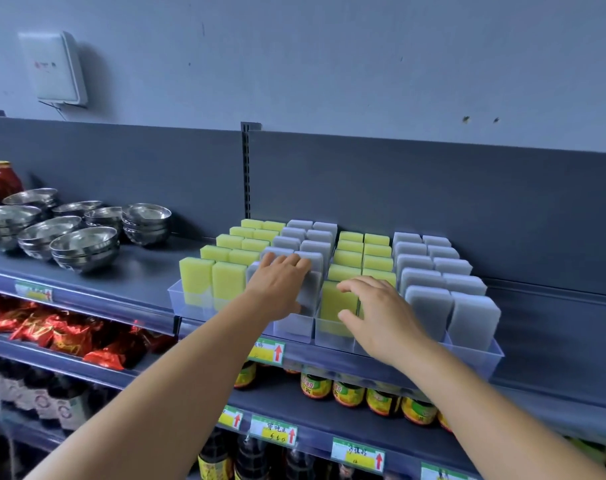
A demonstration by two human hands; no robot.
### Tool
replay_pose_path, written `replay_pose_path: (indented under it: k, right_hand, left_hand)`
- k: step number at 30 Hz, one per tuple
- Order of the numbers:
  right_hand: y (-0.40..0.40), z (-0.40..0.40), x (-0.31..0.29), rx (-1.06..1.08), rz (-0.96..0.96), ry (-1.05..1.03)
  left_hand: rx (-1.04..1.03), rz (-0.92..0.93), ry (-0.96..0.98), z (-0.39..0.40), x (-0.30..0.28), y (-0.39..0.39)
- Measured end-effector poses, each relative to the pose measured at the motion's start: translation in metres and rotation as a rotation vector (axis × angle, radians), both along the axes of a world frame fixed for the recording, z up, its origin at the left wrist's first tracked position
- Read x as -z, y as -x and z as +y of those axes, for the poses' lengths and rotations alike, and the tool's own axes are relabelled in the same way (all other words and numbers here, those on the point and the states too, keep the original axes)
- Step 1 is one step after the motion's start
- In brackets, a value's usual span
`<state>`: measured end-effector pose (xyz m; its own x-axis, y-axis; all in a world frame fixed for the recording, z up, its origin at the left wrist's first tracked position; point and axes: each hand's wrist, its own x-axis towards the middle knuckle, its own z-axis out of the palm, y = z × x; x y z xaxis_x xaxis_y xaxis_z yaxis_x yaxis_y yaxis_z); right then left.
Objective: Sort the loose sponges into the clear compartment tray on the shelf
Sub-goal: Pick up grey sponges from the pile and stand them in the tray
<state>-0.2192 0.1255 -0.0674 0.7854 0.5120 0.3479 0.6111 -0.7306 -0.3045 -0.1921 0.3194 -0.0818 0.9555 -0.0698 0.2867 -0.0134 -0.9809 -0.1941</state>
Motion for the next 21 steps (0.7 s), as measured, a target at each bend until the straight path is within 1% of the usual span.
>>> replay_pose_path:
  k: [5, 10, 16, 19, 20, 21]
  right_hand:
    - [-0.002, -0.011, 0.002, 0.009, -0.008, -0.005]
    - [-0.002, -0.019, 0.002, 0.019, -0.001, 0.001]
    - [0.006, -0.024, -0.003, 0.022, 0.023, 0.02]
    - [0.018, -0.03, -0.01, 0.02, 0.068, 0.052]
    - [0.022, -0.036, -0.015, 0.021, 0.075, 0.063]
    - [0.027, -0.043, -0.022, 0.047, 0.075, 0.042]
  left_hand:
    - [0.01, -0.108, -0.081, -0.003, 0.005, -0.003]
    - [0.015, -0.094, -0.094, -0.006, 0.004, -0.004]
    - [-0.008, -0.079, -0.029, -0.011, -0.001, 0.007]
    - [0.019, -0.057, 0.052, -0.019, -0.009, 0.029]
    - [0.048, -0.077, 0.088, -0.02, -0.013, 0.037]
    - [0.052, -0.08, 0.117, -0.022, -0.021, 0.048]
